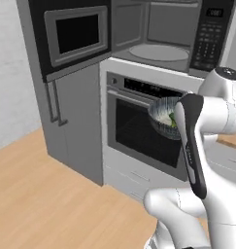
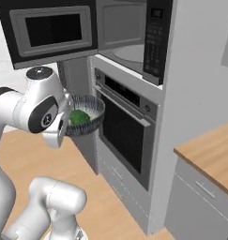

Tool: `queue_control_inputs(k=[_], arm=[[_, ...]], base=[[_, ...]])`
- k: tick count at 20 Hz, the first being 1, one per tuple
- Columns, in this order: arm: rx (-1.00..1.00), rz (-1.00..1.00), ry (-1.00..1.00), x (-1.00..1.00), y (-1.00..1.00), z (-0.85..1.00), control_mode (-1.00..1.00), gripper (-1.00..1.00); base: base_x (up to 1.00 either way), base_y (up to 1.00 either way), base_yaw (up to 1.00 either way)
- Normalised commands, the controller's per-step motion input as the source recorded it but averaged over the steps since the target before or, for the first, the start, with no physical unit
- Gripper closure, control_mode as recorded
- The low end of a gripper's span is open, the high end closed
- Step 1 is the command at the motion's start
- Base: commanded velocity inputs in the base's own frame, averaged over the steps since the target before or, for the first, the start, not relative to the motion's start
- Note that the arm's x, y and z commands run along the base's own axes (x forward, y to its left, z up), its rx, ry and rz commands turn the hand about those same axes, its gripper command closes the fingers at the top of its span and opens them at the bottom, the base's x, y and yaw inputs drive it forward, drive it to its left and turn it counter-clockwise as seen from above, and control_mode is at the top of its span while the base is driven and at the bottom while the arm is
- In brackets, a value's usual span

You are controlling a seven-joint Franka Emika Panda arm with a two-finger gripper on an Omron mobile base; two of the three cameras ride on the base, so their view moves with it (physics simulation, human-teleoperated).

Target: Pick the broccoli from the sink and place it in the bowl. Then pick the bowl and place it in the microwave. Then close the microwave door and press the start button.

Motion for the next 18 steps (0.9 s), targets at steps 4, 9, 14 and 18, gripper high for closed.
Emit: queue_control_inputs(k=[4, 9, 14, 18], arm=[[0.0, 0.0, 0.0, 0.0, 0.0, 0.0, 1.0, 1.0], [0.0, 0.0, 0.0, 0.0, 0.0, 0.0, 1.0, 1.0], [0.0, 0.0, 0.0, 0.0, 0.0, 0.0, 1.0, 1.0], [0.0, 0.0, 0.0, 0.0, 0.0, 0.0, 1.0, 1.0]], base=[[0.6, 0.47, -0.35], [0.54, 0.02, -0.07], [0.6, 0.0, 0.0], [1.0, 0.0, -0.07]])
